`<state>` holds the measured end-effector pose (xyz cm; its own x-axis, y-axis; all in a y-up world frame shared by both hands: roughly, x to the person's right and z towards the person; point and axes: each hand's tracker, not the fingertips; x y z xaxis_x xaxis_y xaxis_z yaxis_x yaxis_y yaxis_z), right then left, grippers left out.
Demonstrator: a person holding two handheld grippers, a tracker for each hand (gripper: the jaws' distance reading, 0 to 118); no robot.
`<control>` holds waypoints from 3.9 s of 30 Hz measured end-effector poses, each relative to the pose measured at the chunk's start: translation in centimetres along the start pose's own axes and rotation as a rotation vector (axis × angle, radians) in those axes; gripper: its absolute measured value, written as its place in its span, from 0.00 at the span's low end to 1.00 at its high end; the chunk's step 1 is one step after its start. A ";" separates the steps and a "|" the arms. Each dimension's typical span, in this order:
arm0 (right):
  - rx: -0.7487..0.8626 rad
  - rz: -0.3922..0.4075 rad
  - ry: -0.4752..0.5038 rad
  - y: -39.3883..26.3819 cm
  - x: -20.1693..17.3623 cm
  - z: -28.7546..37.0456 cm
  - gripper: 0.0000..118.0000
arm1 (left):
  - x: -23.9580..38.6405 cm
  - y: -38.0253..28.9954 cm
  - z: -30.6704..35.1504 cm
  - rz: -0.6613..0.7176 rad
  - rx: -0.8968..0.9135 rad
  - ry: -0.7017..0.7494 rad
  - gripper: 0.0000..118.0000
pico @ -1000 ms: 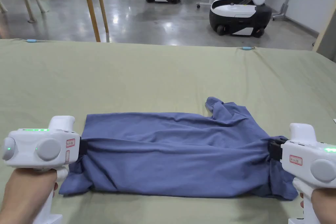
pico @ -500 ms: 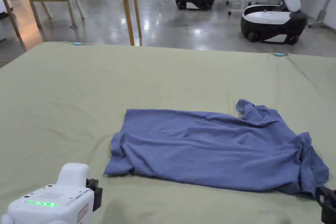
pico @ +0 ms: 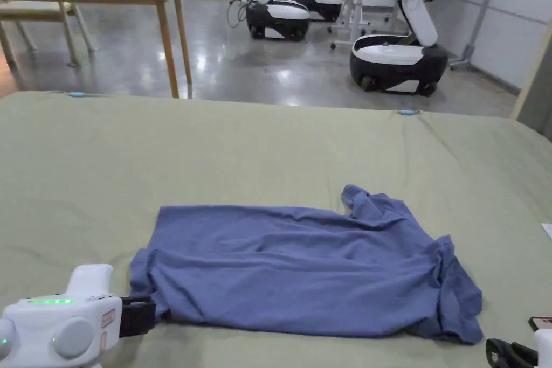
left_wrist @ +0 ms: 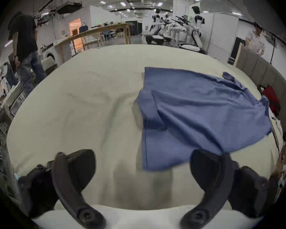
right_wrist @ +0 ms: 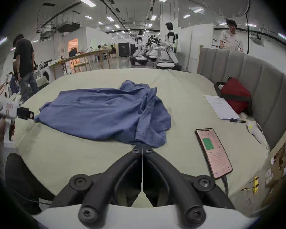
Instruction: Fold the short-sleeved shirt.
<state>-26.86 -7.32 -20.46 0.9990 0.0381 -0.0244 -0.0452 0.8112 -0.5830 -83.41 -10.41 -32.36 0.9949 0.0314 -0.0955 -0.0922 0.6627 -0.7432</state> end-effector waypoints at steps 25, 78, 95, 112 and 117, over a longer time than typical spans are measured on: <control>-0.098 -0.153 0.109 7.5 4.8 -6.6 0.11 | 3.3 3.1 5.1 -0.065 0.035 -0.058 0.07; 0.063 -0.019 0.072 8.1 -3.7 -4.0 0.02 | 2.1 11.5 -9.4 -0.168 0.037 0.102 0.96; -0.492 -0.048 -0.158 12.5 0.6 -28.7 0.65 | 6.1 10.8 -6.2 -0.276 -0.024 0.028 0.06; 0.003 -0.082 0.038 13.6 0.7 -4.9 0.02 | 2.9 7.8 10.3 -0.111 0.216 -0.130 0.05; -0.006 -0.085 0.039 7.7 1.8 2.0 0.02 | 0.7 0.6 15.7 -0.138 0.204 -0.159 0.05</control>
<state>-25.44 0.16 -23.39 0.9986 -0.0534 -0.0066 0.0393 0.8069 -0.5894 -82.16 1.74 -22.51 0.9928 0.0369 0.1140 0.0380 0.8051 -0.5919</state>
